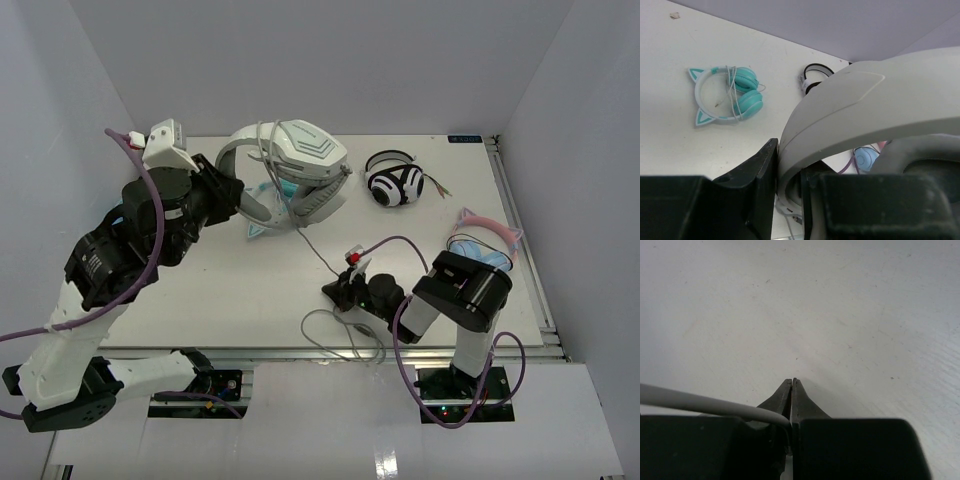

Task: Wrap the headphones

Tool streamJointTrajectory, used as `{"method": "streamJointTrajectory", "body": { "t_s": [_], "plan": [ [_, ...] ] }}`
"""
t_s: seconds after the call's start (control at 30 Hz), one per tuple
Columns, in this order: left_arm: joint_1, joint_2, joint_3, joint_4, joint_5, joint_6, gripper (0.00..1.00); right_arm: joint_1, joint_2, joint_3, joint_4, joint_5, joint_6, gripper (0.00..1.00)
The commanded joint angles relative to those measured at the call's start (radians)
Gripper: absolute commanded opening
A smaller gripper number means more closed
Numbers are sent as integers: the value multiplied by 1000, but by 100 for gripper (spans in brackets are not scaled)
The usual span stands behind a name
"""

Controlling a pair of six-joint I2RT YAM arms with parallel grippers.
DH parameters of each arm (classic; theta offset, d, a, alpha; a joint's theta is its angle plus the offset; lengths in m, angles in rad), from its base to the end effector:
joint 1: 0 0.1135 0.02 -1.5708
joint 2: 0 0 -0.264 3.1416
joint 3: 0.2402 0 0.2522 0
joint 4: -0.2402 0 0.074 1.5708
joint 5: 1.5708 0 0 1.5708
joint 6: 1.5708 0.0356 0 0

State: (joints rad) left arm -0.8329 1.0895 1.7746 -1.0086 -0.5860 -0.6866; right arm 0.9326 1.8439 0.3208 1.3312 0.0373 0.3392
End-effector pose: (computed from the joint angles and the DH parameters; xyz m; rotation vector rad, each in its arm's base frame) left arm 0.1140 -0.0961 0.5160 -0.2619 1.8507 -0.5056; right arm 0.1621 0.2164 0.1050 -0.5135 1.7769 0.8778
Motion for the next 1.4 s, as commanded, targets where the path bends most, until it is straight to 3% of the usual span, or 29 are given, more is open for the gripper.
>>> {"method": "streamJointTrajectory", "body": {
  "t_s": [0.0, 0.2, 0.3, 0.4, 0.53, 0.63, 0.73, 0.9, 1.13, 1.37],
  "plan": [
    [2, -54, 36, 53, 43, 15, 0, -50, 13, -26, 556, 16, 37, 8],
    [2, -67, -75, 100, 455, 211, 0, -180, -58, -39, 548, -64, 114, 8],
    [2, -64, -168, 83, 667, 292, 0, -330, -132, -2, 415, -183, 190, 8],
    [2, -66, -237, 61, 749, 350, 0, -412, -243, 56, 231, -248, 196, 8],
    [2, -56, -272, 8, 712, 405, 0, -499, -376, 150, -30, -276, 150, 8],
    [1, -39, -288, -38, 629, 420, 0, -548, -493, 263, -355, -301, 88, 8],
    [3, -9, -304, -68, 502, 430, 0, -561, -553, 424, -684, -303, -21, 8],
    [1, 63, -349, -83, 413, 461, 0, -563, -576, 663, -1027, -331, -170, 8],
    [-6, 172, -372, -52, 343, 521, 0, -562, -522, 928, -1343, -450, -262, 8],
    [-32, 302, -295, -49, 150, 546, 0, -545, -523, 992, -1484, -535, -253, 8]
  ]
}}
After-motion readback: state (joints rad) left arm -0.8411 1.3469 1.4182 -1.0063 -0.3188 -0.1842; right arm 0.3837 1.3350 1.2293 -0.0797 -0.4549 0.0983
